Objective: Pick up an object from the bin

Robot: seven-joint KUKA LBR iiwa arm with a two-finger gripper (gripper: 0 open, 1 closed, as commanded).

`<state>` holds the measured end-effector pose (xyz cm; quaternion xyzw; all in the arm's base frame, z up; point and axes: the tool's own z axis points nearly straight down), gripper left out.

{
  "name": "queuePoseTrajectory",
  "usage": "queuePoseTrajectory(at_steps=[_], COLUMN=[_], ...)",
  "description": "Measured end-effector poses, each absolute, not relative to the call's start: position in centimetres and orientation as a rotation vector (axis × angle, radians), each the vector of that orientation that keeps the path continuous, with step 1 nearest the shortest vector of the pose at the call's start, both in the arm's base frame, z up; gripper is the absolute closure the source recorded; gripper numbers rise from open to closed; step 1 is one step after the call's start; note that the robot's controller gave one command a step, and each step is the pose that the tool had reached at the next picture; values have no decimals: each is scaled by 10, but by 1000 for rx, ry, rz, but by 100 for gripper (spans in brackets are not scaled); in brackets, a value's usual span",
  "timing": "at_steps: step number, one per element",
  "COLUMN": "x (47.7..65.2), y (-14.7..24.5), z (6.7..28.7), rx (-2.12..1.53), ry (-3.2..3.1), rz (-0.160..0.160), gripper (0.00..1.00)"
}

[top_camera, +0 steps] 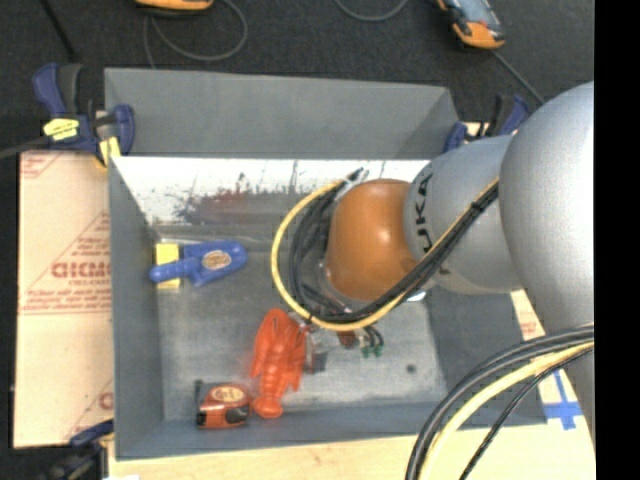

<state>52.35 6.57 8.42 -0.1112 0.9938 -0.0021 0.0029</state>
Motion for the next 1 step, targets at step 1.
queuePoseTrajectory(at_steps=[1], x=[524], y=[66], z=[84], rx=[-352], ry=[3116], rz=[-7], gripper=[100])
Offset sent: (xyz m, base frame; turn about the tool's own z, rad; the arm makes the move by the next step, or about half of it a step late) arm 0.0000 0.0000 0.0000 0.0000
